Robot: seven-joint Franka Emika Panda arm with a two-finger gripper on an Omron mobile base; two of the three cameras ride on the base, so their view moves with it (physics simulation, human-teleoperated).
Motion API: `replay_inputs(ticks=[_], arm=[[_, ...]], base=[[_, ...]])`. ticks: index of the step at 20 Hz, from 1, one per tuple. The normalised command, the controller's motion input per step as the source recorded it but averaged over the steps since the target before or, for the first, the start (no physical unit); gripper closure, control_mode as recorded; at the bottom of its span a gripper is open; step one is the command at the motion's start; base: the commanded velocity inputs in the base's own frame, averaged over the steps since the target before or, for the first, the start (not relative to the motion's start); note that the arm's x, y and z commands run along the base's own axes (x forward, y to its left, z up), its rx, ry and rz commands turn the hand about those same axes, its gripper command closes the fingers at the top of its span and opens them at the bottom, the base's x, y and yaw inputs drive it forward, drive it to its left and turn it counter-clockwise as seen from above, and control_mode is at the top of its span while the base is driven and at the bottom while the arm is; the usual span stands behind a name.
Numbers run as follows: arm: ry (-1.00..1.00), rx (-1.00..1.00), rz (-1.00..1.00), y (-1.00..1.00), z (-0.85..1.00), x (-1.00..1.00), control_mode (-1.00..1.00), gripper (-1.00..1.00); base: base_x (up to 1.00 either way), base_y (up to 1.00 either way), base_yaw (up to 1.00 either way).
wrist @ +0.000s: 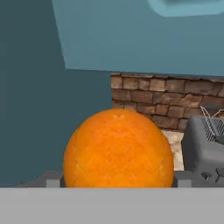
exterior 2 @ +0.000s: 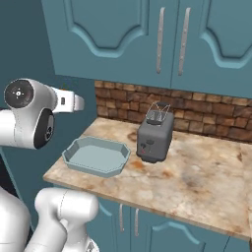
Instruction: Pick the orange and kiwi from the fridge and place them inside the tupperware on the counter.
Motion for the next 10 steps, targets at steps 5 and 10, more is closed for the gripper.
replay_inputs(ticks=[5, 10], arm=[[0.22, -0.06, 0.01, -0.15, -0.86, 0.24, -1.0, 1.0], [0.29, -0.07, 0.0, 0.0, -0.88, 0.42, -1.0, 1.0]], base=[[0.0, 0.0, 0.0], [0.0, 0.0, 0.0]])
